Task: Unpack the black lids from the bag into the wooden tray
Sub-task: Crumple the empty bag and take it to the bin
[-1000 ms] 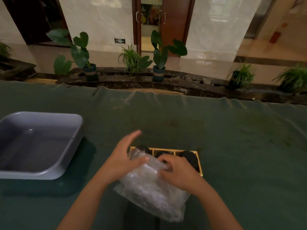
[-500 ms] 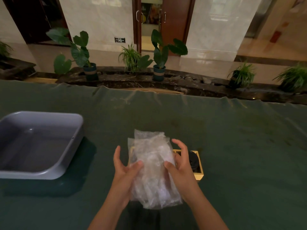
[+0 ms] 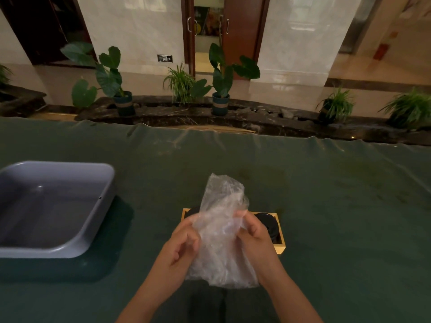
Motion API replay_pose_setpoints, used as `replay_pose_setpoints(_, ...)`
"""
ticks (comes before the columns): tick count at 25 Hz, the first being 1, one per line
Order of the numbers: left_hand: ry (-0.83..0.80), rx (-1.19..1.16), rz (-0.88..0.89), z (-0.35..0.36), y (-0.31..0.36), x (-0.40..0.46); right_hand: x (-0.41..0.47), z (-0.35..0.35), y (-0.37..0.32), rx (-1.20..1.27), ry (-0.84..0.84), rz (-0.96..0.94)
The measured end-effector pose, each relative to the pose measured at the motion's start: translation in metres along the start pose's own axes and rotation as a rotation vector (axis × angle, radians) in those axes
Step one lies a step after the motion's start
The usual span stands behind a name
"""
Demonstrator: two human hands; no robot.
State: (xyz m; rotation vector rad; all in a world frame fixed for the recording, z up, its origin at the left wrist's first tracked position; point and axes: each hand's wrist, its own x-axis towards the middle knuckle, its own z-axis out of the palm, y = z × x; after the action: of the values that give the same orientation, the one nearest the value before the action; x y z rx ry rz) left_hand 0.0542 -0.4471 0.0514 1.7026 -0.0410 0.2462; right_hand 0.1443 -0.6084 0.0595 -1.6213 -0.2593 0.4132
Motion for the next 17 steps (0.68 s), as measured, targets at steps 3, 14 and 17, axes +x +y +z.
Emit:
replay_pose_setpoints(3, -0.092, -0.179, -0.112, 0.003, 0.009, 0.014, 0.000, 0.000, 0.001, -0.146, 0.000, -0.099)
replay_pose_setpoints(14, -0.161, -0.003, -0.157, -0.016, -0.002, 0.011, -0.001, -0.020, -0.001, -0.301, -0.339, -0.022)
replay_pose_setpoints(17, -0.239, 0.330, 0.066, -0.012, -0.001, 0.014, 0.001, -0.022, 0.002, -0.253, -0.410, 0.034)
